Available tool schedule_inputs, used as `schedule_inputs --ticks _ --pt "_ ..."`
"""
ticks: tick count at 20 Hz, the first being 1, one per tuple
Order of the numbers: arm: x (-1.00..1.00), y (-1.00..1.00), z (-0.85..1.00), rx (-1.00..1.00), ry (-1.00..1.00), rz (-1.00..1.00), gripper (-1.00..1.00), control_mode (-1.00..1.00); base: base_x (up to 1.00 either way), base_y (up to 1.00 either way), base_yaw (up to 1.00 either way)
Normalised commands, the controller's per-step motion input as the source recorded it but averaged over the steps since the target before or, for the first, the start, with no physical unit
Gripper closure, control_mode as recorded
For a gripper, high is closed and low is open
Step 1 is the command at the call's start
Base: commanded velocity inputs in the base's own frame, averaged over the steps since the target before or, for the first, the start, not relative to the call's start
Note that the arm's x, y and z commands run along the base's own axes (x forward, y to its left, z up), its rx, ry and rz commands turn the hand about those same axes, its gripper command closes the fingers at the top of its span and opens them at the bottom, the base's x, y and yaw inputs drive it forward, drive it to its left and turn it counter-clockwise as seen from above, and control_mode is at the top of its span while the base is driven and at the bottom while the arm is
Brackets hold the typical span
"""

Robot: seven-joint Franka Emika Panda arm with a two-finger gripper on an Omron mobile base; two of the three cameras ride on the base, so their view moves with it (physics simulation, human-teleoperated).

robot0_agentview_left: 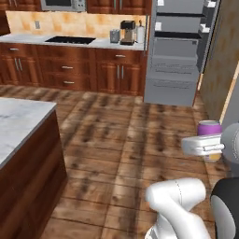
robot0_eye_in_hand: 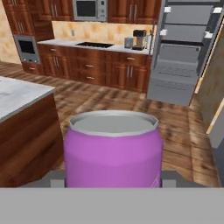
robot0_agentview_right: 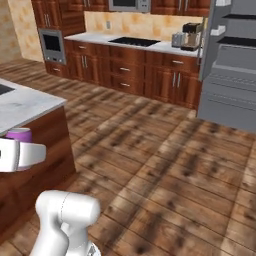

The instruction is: Open the fridge, grab two sodas, and place both sodas inside the bowl with ice on the dining counter.

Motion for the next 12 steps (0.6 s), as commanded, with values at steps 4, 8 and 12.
schedule_inputs --ticks 4,8,12 --pt "0.0 0.0 0.0 0.0 0.0 0.0 1.0 1.0 -0.58 1.0 0.07" --pt "0.0 0.0 0.0 0.0 0.0 0.0 1.0 1.0 -0.58 1.0 0.06" --pt "0.0 0.0 0.0 0.0 0.0 0.0 1.0 1.0 -0.47 1.0 0.03"
